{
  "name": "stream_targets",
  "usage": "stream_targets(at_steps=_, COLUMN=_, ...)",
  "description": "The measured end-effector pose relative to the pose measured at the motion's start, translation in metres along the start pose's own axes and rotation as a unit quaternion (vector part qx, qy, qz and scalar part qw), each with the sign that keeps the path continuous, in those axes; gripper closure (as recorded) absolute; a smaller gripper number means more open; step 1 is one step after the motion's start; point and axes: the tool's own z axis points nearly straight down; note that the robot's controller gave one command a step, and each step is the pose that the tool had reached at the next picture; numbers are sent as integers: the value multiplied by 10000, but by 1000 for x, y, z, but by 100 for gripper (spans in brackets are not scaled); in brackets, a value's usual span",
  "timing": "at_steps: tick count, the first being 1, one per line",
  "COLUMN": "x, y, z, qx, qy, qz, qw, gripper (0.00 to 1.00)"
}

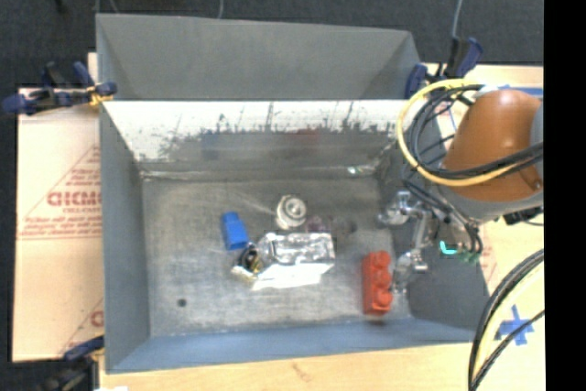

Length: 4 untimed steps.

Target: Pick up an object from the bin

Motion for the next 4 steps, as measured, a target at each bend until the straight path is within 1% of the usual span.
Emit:
stream_targets(at_steps=1, x=20, y=-16, z=76, qx=18, qy=-79, qz=-1206, qw=9927, gripper=0)
stream_targets(at_steps=2, x=28, y=50, z=73, qx=63, qy=-180, qz=-1996, qw=9797, gripper=0)
stream_targets(at_steps=3, x=31, y=51, z=73, qx=42, qy=-128, qz=-1994, qw=9798, gripper=100)
stream_targets(at_steps=4, x=31, y=25, z=-37, qx=23, qy=-50, qz=-3541, qw=9352, gripper=100)
